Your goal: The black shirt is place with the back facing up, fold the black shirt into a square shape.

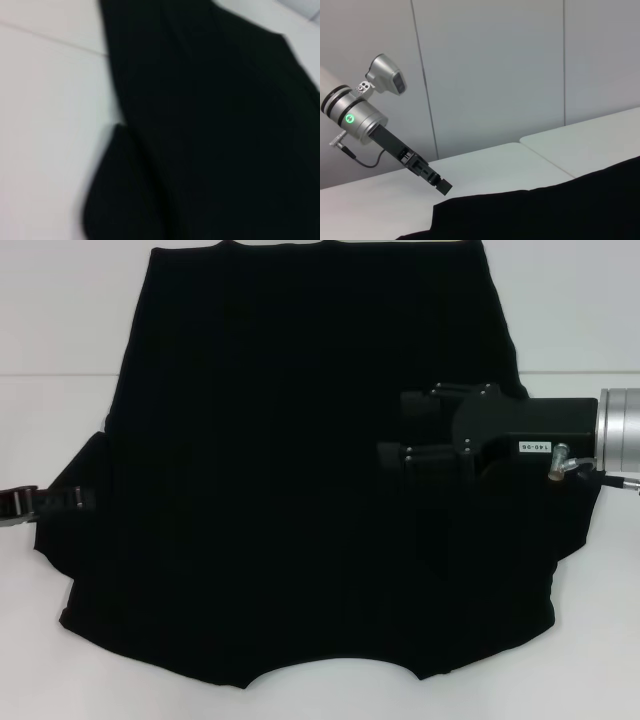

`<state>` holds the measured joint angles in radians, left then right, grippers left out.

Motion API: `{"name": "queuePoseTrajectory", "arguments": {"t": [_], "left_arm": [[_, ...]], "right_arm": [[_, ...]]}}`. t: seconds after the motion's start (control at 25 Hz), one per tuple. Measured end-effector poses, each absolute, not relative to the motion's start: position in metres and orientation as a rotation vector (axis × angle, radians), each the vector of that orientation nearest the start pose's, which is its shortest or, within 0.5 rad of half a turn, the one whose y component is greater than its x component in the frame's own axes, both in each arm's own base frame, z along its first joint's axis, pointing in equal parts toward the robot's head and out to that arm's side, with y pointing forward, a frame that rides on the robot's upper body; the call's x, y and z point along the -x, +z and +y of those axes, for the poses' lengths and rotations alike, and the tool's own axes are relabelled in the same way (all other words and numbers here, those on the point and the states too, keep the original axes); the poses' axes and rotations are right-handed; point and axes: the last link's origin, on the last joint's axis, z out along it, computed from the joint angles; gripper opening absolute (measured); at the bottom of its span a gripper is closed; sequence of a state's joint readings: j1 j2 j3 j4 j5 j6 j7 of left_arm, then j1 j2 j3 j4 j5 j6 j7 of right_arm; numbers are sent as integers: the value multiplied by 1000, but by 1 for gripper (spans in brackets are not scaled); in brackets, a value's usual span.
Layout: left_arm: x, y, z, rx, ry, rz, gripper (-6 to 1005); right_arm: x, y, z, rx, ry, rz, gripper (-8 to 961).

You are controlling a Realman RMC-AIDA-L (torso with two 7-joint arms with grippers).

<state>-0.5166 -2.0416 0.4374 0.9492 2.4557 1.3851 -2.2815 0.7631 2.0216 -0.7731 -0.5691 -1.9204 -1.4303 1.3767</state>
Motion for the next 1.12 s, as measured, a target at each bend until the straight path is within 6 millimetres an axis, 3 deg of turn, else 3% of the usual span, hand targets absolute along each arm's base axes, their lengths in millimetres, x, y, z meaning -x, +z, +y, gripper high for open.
{"name": "queuePoseTrajectory", "arguments": {"t": [0.28, 1.08, 1.12], "left_arm": [[353, 95, 351, 1834, -287, -1668, 892], [356, 78, 355, 1831, -251, -1714, 885], [356, 77, 355, 1840, -245, -1708, 841]], "right_arm": [[-192, 2, 400, 2749, 674, 374, 877], [-193, 2, 399, 2751, 677, 377, 877], [-193, 2, 398, 2752, 677, 378, 877]]}}
